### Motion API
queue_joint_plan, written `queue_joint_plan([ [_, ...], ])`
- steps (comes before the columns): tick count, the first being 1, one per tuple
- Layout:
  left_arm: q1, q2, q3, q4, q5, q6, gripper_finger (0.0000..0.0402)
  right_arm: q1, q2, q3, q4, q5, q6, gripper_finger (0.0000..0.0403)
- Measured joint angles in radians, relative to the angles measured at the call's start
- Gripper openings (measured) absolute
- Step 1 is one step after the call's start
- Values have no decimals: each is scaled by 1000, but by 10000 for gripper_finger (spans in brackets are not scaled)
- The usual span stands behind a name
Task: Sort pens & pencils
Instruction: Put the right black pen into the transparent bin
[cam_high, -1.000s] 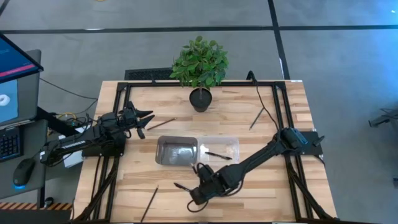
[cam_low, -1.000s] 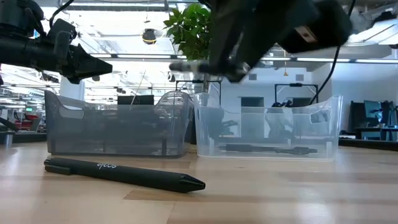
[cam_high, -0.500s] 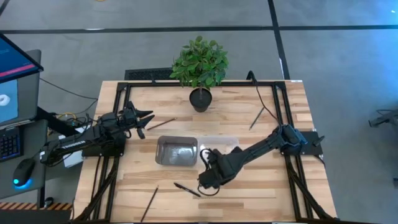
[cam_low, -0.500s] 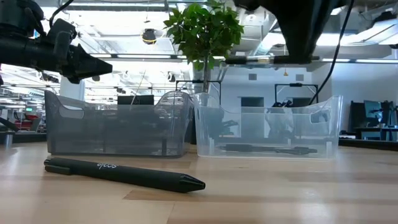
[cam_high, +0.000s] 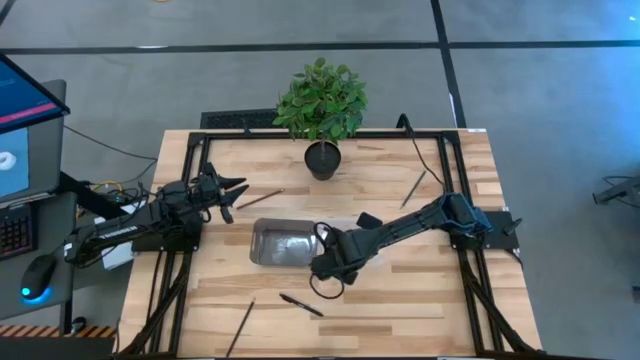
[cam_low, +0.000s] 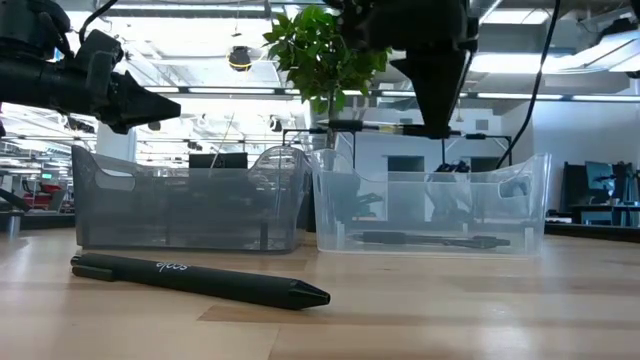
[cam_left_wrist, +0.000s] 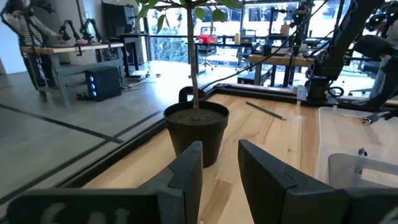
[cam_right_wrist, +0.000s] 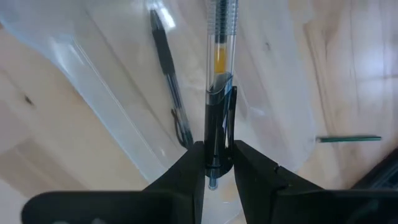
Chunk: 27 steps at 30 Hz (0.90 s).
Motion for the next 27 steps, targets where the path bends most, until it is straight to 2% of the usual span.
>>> queue_joint_plan([
  [17,0,0,0,-1,5,-9,94,27,-7,-201,27,32,-77,99],
  [27,0,0,0,-1,5,-11,94,27,-7,-211,55,32,-70,99],
])
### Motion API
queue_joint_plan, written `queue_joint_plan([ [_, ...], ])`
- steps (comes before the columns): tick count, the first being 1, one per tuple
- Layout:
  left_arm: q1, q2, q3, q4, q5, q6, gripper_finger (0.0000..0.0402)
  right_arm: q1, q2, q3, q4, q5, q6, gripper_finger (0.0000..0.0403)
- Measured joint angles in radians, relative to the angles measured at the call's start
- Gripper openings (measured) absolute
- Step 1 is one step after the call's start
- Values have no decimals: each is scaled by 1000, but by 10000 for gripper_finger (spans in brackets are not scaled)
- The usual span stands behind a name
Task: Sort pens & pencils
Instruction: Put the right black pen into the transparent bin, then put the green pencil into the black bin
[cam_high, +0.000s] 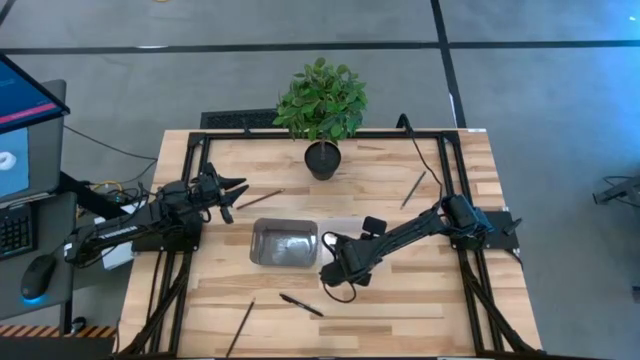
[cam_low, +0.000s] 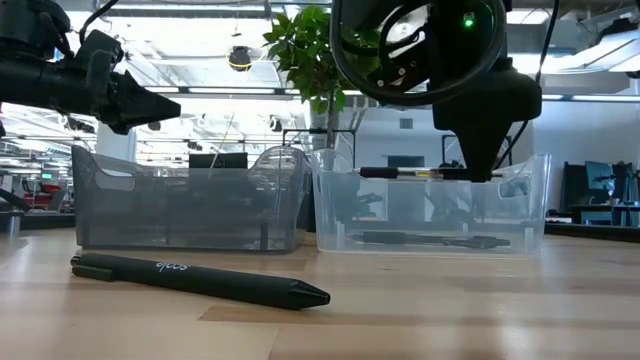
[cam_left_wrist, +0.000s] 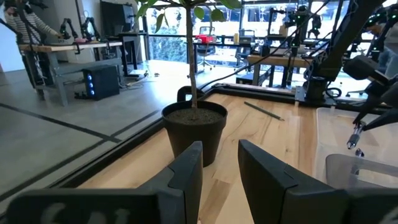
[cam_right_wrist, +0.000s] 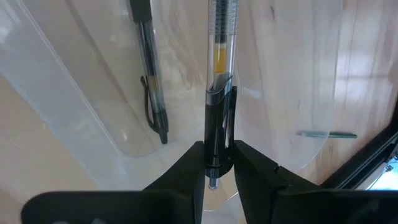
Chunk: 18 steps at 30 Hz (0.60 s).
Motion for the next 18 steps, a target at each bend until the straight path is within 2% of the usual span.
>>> queue_joint_plan([
  [10,0,0,0,0,0,0,94,6,0,0,3,-7,0,104],
  [18,0,0,0,0,0,0,94,-2,0,0,2,-8,22,153],
])
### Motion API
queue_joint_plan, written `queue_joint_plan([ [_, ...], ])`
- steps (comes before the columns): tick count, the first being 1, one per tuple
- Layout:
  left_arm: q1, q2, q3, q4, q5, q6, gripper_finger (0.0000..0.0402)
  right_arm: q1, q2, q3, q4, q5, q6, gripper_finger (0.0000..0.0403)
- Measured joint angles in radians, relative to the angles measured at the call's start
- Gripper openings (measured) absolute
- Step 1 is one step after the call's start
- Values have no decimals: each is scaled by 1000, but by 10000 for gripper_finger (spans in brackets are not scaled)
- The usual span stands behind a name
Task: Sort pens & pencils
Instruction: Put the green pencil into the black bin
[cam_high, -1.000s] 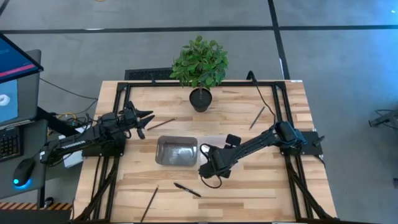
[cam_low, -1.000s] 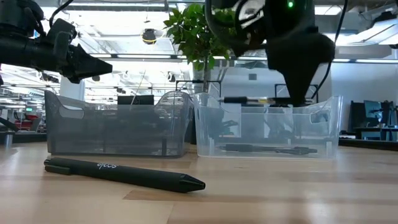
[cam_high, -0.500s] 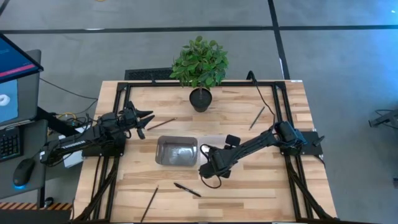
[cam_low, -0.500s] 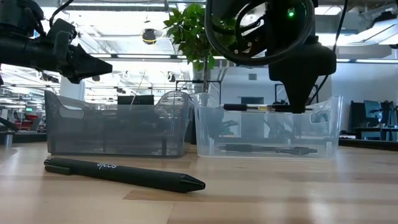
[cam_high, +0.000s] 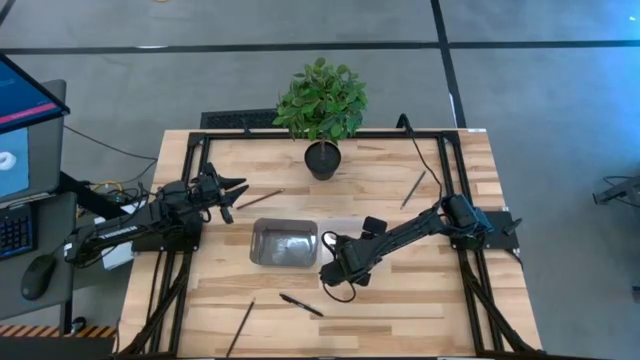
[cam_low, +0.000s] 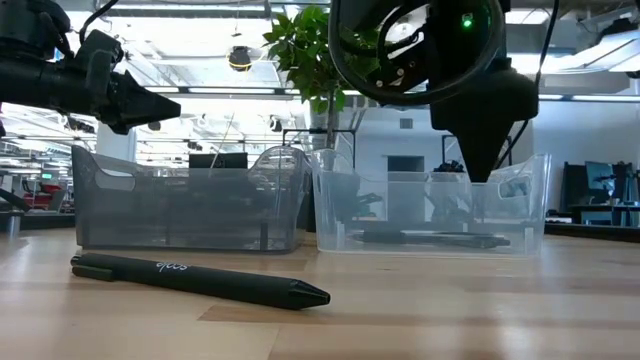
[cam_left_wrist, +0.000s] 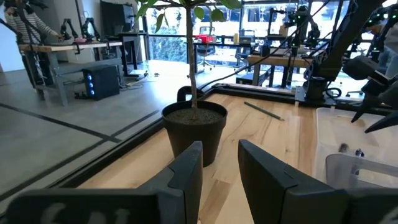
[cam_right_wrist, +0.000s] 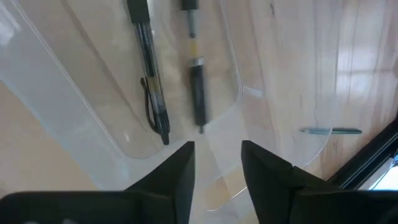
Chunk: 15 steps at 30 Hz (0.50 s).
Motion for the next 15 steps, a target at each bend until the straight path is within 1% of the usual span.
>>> queue_joint_plan([
  [3,0,0,0,0,0,0,94,0,0,3,-5,0,5,166],
  [5,0,0,0,0,-2,0,94,1,0,21,-30,24,6,172],
  [9,0,0,0,2,-5,0,94,11,-3,74,-55,139,-8,177],
  [15,0,0,0,2,-5,0,94,16,-104,89,-58,354,-36,172],
])
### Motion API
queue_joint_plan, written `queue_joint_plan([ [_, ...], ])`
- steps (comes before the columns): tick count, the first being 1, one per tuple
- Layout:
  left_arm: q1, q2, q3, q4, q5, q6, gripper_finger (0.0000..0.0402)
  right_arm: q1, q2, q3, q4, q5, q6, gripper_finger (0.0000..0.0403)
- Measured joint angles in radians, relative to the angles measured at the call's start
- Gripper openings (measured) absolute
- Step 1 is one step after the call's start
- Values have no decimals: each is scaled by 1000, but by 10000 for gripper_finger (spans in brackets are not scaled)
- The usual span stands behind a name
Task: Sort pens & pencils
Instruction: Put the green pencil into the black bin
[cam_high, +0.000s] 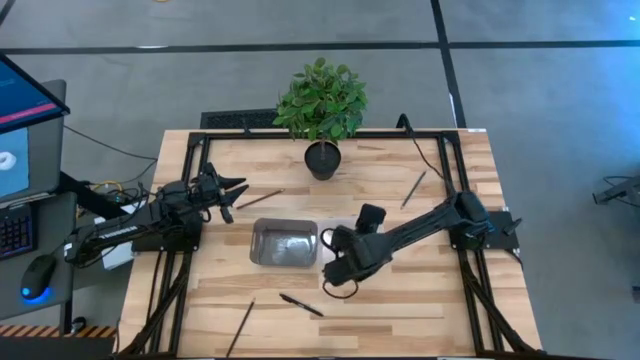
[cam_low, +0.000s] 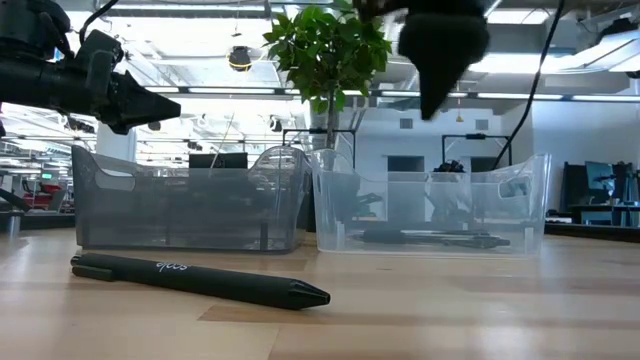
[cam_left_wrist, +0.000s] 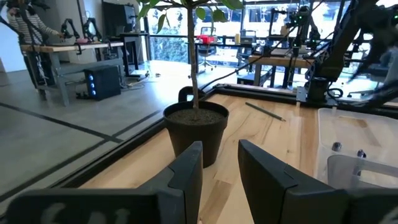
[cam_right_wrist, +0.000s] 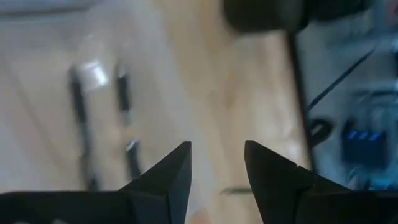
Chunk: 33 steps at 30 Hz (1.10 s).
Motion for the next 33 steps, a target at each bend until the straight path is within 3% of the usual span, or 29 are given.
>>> queue_joint_plan([
  [4,0,0,0,0,0,0,94,-3,-84,-1,-1,55,-118,170],
  [11,0,0,0,0,-1,0,94,-19,-178,-1,36,34,18,170],
  [20,0,0,0,0,-1,11,94,-69,-339,-23,29,-66,32,173],
  [28,0,0,0,0,-2,12,94,-152,-566,-246,45,-101,45,169],
  [33,0,0,0,0,-1,-1,94,-233,-738,-444,100,-256,38,169],
])
